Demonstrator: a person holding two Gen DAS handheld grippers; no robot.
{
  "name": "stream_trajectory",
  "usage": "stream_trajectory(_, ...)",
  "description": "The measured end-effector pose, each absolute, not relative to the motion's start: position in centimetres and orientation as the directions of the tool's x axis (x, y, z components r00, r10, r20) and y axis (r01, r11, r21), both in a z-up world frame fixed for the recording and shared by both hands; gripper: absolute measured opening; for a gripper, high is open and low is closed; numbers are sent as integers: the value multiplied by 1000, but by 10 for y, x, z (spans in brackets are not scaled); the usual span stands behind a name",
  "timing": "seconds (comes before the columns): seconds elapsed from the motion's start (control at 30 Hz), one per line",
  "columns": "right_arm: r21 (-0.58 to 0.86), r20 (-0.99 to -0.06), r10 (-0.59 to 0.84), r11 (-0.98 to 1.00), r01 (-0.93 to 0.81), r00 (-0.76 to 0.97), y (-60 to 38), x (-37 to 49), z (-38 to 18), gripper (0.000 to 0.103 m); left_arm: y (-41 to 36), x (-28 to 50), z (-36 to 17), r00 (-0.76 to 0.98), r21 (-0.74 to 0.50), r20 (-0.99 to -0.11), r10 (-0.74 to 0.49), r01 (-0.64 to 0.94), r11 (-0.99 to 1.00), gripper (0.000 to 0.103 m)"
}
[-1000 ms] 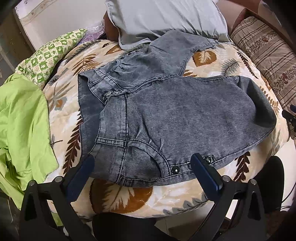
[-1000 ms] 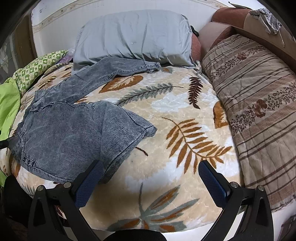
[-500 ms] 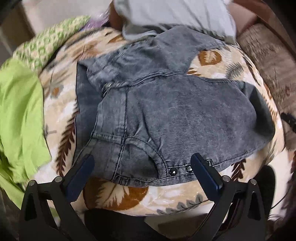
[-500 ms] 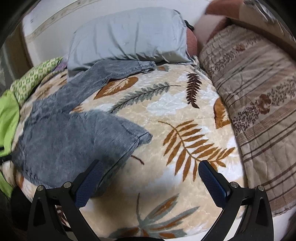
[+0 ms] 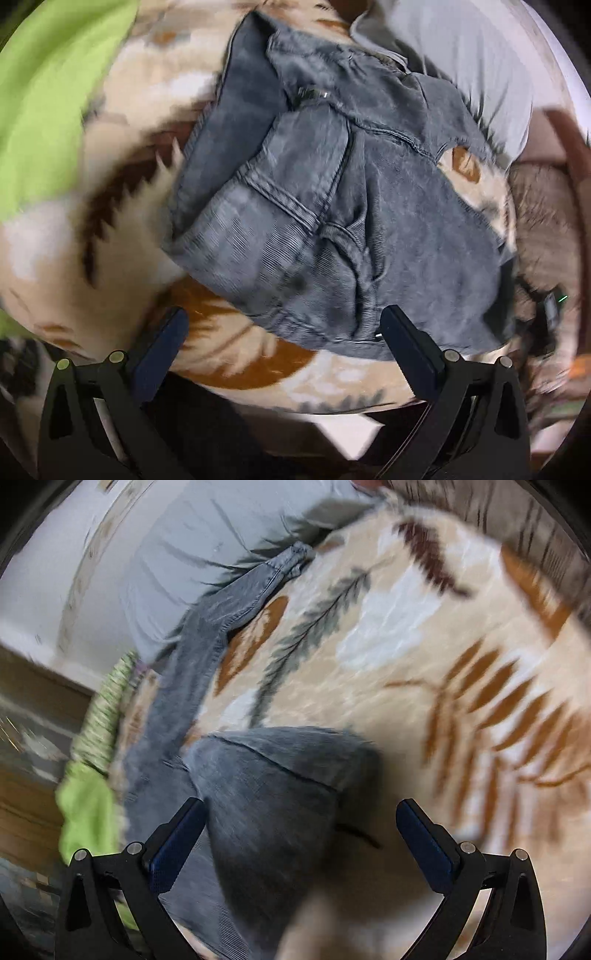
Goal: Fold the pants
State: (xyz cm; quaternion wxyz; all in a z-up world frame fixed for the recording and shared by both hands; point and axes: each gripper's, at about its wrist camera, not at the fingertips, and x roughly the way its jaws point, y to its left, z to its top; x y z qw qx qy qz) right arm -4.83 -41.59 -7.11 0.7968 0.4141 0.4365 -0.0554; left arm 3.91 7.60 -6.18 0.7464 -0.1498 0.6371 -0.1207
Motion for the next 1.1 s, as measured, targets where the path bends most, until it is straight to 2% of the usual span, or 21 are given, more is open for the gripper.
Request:
stream_trajectory(0.03, 656, -711, 304, 612, 442, 635, -417, -46, -77, 99, 75, 40, -69, 143, -427, -898, -417, -45, 903, 103)
stream_trajectory(0.07, 685, -687, 324, 587, 432, 650, -417, -44, -80, 86, 72, 40, -75, 129, -465, -881, -454, -68, 883, 103)
stream_trajectory(0.1, 707, -667, 338, 567, 422, 664, -417, -42, -81, 60, 69, 41, -79, 120, -491, -869, -481, -81, 867, 101)
stream_trajectory(0.13, 718, -655, 342, 561, 413, 674, -416, -41, -82, 46, 64, 40, -83, 112, -511, -858, -501, -89, 855, 89)
stream_trajectory(0.17, 712, -653, 333, 575, 403, 680, -414, -39, -79, 22, 58, 41, -83, 110, -498, -865, -489, -87, 863, 82)
stream_trajectory(0.2, 707, -648, 321, 591, 389, 691, -413, -41, -74, 14, 53, 42, -82, 116, -463, -884, -453, -81, 883, 72)
stream_trajectory(0.27, 692, -620, 277, 634, 345, 734, -412, -51, -50, 10, 47, 43, -74, 141, -442, -891, -431, -59, 895, 32)
stream_trajectory(0.3, 681, -606, 255, 655, 327, 754, -412, -58, -37, 9, 45, 44, -71, 135, -445, -890, -435, -54, 894, 14)
stream_trajectory(0.4, 607, -581, 134, 729, 318, 803, -416, -100, 5, 8, 47, 40, -60, 159, -442, -887, -433, -27, 897, 14)
stream_trajectory(0.47, 564, -597, 75, 747, 351, 799, -422, -130, 11, 8, 46, 35, -59, 167, -413, -898, -407, 0, 911, 15)
stream_trajectory(0.63, 513, -713, 16, 693, 506, 701, -440, -193, -32, 9, 47, 28, -71, 136, -357, -924, -358, 33, 934, 21)
stream_trajectory(0.77, 484, -781, 36, 668, 566, 624, -441, -212, -56, 22, 45, 16, -62, 142, -307, -935, -325, 132, 942, 24)
stream_trajectory(0.83, 450, -780, -20, 677, 582, 626, -448, -221, -43, 33, 47, 4, -48, 149, -312, -923, -354, 246, 918, 30)
stream_trajectory(0.87, 438, -766, -72, 670, 600, 639, -454, -229, -31, 46, 50, -1, -40, 160, -311, -917, -365, 286, 906, 38)
stream_trajectory(0.9, 424, -748, -130, 661, 619, 651, -462, -234, -19, 58, 52, -4, -34, 181, -299, -914, -363, 306, 904, 51)
stream_trajectory(0.93, 416, -732, -166, 659, 626, 661, -467, -235, -10, 63, 56, -2, -25, 221, -269, -912, -347, 318, 909, 65)
stream_trajectory(0.97, 414, -717, -183, 664, 622, 673, -474, -232, -1, 69, 59, 2, -20, 250, -246, -911, -329, 313, 917, 71)
stream_trajectory(1.0, 411, -719, -177, 671, 617, 672, -481, -223, 2, 70, 62, 9, -17, 278, -225, -910, -309, 295, 929, 76)
stream_trajectory(1.1, 376, -761, -124, 716, 589, 636, -497, -181, -7, 70, 67, 44, -23, 291, -213, -918, -268, 207, 955, 76)
